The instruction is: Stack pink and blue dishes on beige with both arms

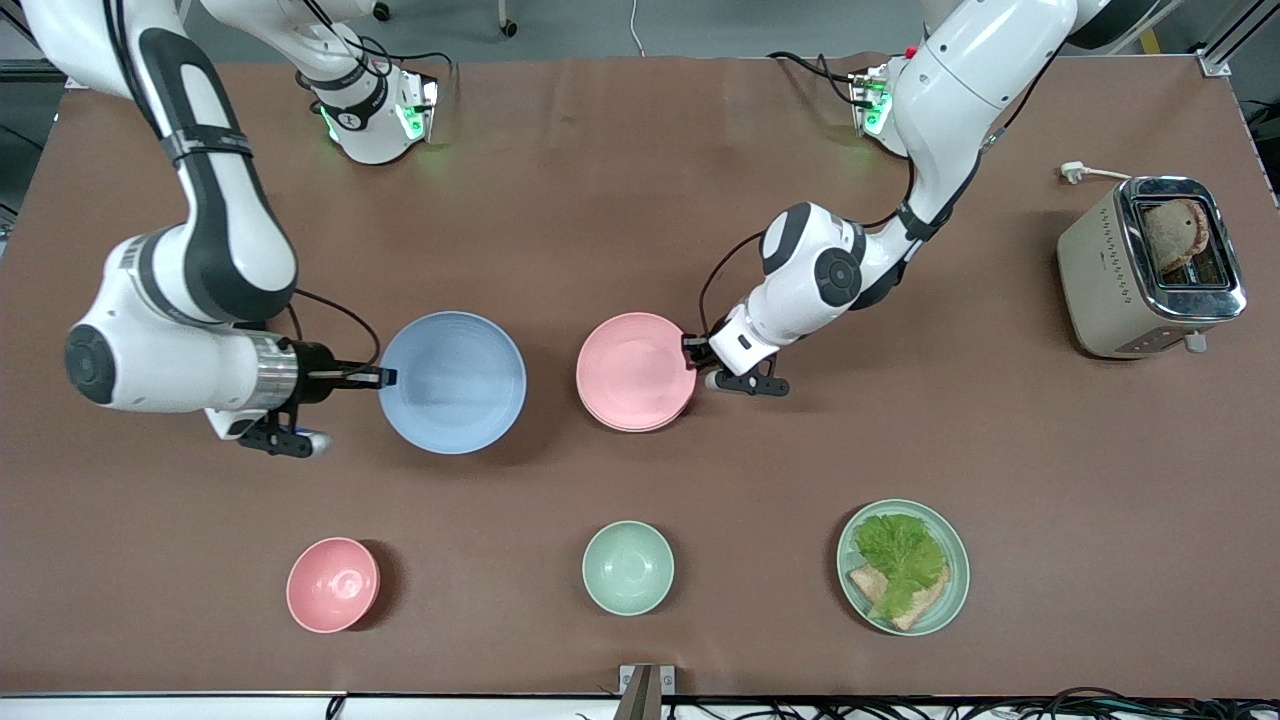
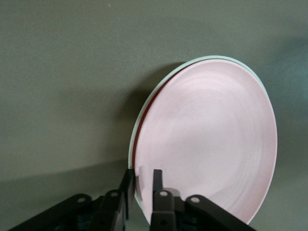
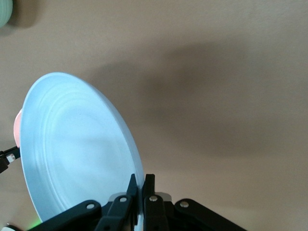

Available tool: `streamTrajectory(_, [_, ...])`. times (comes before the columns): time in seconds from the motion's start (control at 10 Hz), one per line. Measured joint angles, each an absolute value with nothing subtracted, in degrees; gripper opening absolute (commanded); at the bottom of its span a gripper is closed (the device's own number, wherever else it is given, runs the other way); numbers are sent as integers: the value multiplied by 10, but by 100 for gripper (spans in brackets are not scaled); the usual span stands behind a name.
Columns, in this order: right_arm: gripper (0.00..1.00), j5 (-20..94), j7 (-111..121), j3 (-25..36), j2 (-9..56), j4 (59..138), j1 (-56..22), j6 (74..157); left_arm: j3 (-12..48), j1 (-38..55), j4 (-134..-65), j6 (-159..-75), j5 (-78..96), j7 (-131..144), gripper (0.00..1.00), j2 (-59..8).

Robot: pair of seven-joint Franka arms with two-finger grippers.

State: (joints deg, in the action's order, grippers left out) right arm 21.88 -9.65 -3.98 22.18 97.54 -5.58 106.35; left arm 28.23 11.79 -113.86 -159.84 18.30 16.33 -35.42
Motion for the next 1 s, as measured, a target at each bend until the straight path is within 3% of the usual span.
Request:
streamTrajectory(0.3, [1, 219, -145, -59, 221, 1009, -91, 1125, 281, 105, -1129, -1586, 173, 163, 100, -332])
streamTrajectory(0.7, [2, 218, -216, -143, 224, 1065, -130, 1242, 178, 75, -1118, -1312, 166, 60, 100, -194])
streamTrajectory(1.0, [4, 218, -220, -163, 250, 1081, -151, 1312, 123, 30, -1110, -1209, 74, 14, 100, -100])
